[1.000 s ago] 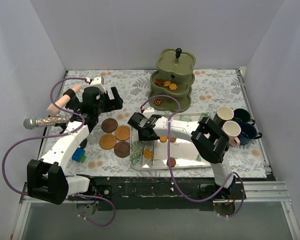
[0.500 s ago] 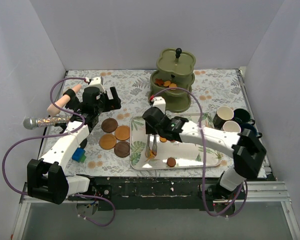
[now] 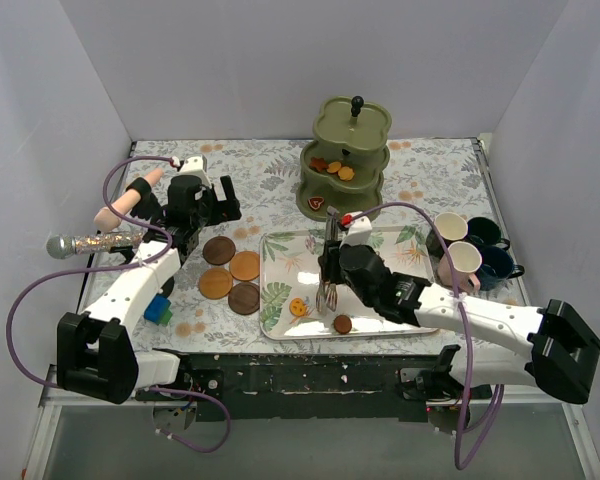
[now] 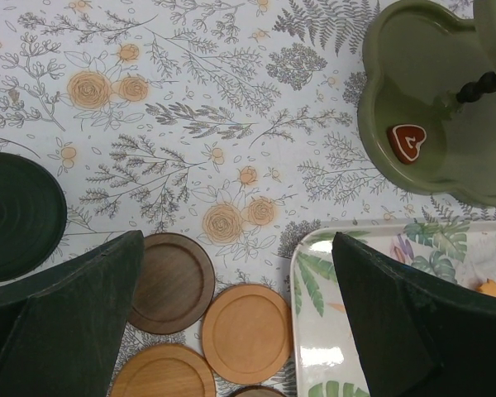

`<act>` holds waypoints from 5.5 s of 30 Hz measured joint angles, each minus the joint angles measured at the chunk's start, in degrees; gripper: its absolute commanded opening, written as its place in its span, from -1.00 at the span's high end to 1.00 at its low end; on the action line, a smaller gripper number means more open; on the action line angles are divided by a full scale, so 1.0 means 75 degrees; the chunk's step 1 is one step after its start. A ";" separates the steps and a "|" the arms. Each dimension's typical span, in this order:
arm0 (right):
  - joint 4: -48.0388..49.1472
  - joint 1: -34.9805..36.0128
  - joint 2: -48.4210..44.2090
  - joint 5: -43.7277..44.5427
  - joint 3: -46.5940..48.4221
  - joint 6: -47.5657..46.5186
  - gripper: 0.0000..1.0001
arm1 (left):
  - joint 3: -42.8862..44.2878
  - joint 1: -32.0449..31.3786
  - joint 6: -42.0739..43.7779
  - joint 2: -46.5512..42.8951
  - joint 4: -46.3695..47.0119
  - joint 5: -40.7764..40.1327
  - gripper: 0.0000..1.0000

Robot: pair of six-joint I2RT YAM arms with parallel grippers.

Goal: Serve the afternoon tea
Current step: Pick up the clamp from the tray, then pick up the desert from the tray, then place the desert on the desert table.

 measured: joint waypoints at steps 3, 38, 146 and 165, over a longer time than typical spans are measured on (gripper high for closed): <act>0.0283 0.0189 -0.0169 0.0122 -0.0082 -0.0283 -0.01 | -0.0003 0.0000 0.0000 0.0079 0.0003 0.0000 -0.96; 0.3689 0.2617 0.1145 0.2838 -0.0338 -0.2302 -0.21 | -0.0009 0.0000 -0.0009 0.0198 0.0012 0.0073 -0.96; 0.6126 -0.3652 0.2154 -0.0440 0.1716 -0.4797 0.43 | -0.0009 0.0000 0.0023 0.0417 0.0029 0.0122 -0.96; 0.6481 -0.3652 0.2302 -0.0493 0.1716 -0.4864 0.03 | -0.0009 0.0000 0.0020 0.0466 0.0029 0.0184 -0.96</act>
